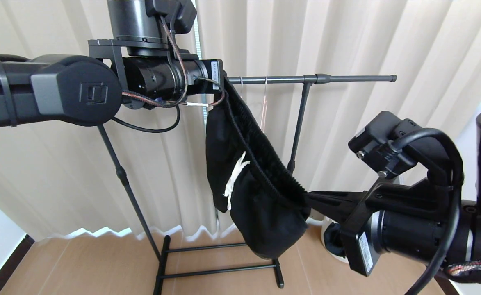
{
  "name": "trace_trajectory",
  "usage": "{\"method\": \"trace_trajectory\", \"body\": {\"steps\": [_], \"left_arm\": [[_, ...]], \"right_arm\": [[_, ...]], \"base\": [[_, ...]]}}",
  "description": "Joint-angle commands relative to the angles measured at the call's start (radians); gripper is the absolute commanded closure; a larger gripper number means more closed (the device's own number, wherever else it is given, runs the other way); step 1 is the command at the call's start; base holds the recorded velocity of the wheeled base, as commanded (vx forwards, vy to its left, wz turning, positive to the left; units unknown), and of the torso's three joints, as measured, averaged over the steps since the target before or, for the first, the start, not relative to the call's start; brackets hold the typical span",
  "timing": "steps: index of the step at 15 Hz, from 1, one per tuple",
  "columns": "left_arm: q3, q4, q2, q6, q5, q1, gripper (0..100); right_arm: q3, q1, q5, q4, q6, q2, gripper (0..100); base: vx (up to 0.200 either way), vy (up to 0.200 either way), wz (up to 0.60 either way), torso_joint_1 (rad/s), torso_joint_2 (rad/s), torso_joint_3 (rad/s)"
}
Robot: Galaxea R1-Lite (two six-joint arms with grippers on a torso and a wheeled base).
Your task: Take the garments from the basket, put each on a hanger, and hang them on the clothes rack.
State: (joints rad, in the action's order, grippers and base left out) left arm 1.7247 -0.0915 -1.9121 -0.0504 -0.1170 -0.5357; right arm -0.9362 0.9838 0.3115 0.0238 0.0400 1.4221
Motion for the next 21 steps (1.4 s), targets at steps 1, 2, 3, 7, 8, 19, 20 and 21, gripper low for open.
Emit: {"method": "trace_trajectory", "body": {"steps": [1,2,3,7,8,19,20,21], "left_arm": [[0.01,-0.001,-0.015,0.0,-0.001,-0.02,100],[0.012,-0.002,-0.015,0.0,0.0,-0.026,100],[0.021,-0.002,-0.015,0.0,0.0,-0.033,100],[0.03,-0.002,-0.013,0.0,0.0,-0.05,100],[0.026,-0.001,-0.013,0.001,-0.001,-0.056,100],[-0.241,0.168,0.216,0.179,-0.01,0.022,100],[-0.286,0.168,0.242,0.185,-0.01,0.022,100],[-0.384,0.165,0.288,0.201,-0.01,0.011,100]], "right_arm": [[-0.007,0.055,-0.034,0.016,0.032,0.058,100],[-0.01,0.07,-0.046,0.03,0.057,0.072,100],[-0.015,0.098,-0.046,0.065,0.106,0.103,100],[-0.006,0.133,-0.057,0.214,0.181,0.159,100],[0.004,0.133,-0.052,0.266,0.181,0.182,100],[-0.064,-0.22,0.074,0.162,0.049,0.161,100],[-0.076,-0.248,0.075,0.163,0.049,0.173,100],[-0.112,-0.297,0.075,0.165,0.055,0.201,100]], "base": [[0.0,0.0,0.0,0.0,0.0,0.0],[0.0,0.0,0.0,0.0,0.0,0.0],[0.0,0.0,0.0,0.0,0.0,0.0],[0.0,0.0,0.0,0.0,0.0,0.0],[0.0,0.0,0.0,0.0,0.0,0.0],[0.0,0.0,0.0,0.0,0.0,0.0],[0.0,0.0,0.0,0.0,0.0,0.0],[0.0,0.0,0.0,0.0,0.0,0.0]]}}
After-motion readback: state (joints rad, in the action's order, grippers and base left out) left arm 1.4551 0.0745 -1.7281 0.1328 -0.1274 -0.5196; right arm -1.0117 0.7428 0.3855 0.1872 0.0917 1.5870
